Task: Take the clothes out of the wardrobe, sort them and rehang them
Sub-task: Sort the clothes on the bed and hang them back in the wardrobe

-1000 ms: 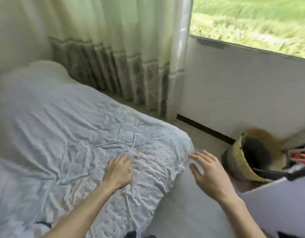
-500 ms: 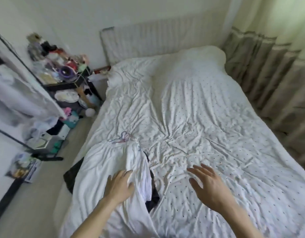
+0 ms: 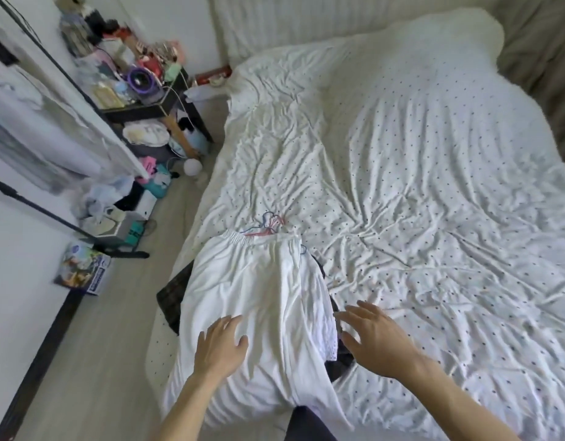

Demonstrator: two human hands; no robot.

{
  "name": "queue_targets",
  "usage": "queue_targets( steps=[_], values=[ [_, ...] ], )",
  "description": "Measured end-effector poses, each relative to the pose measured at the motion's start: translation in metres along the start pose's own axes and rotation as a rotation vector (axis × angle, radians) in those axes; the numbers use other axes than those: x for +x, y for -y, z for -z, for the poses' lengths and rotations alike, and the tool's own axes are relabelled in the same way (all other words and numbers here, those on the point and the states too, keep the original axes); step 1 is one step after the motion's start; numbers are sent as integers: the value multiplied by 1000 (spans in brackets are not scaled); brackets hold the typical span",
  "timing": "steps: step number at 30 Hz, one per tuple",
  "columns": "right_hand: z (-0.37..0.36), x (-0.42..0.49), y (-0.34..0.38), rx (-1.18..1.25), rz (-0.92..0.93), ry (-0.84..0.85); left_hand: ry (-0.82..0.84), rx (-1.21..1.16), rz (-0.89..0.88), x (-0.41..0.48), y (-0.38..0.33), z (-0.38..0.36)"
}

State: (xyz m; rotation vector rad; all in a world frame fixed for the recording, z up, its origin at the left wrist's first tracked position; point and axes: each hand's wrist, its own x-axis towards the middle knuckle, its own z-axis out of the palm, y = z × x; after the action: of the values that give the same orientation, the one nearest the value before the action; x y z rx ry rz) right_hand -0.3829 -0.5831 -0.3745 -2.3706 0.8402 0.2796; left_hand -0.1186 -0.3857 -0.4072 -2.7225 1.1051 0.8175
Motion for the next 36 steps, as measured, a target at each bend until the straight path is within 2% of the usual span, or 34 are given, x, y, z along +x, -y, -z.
queue_targets(
  steps=[8, 12, 14, 19, 22, 27, 31, 34, 36],
  values=[
    [-58, 147, 22, -3, -198, 271, 205, 78, -58, 165, 43, -1],
    [-97, 220, 29, 42, -279, 331, 274, 154, -95, 256, 65, 4],
    [-117, 249, 33, 69, -301, 325, 239, 178, -65, 307, 75, 12],
    [-159, 295, 31, 66, -378, 366, -2, 164, -59, 422, 92, 26],
    [-168, 311, 24, 40, -422, 387, 17, 137, -99, 471, 95, 24],
    [-168, 319, 18, 68, -437, 420, 71, 86, -115, 502, 85, 11],
    [-161, 318, 12, 107, -425, 418, -49, -45, -115, 488, 79, 18],
    [-146, 315, 19, 186, -495, 408, -168, -164, -177, 461, 78, 35],
    [-130, 312, 28, 269, -567, 295, -202, -275, -203, 438, 77, 51]
  ],
)
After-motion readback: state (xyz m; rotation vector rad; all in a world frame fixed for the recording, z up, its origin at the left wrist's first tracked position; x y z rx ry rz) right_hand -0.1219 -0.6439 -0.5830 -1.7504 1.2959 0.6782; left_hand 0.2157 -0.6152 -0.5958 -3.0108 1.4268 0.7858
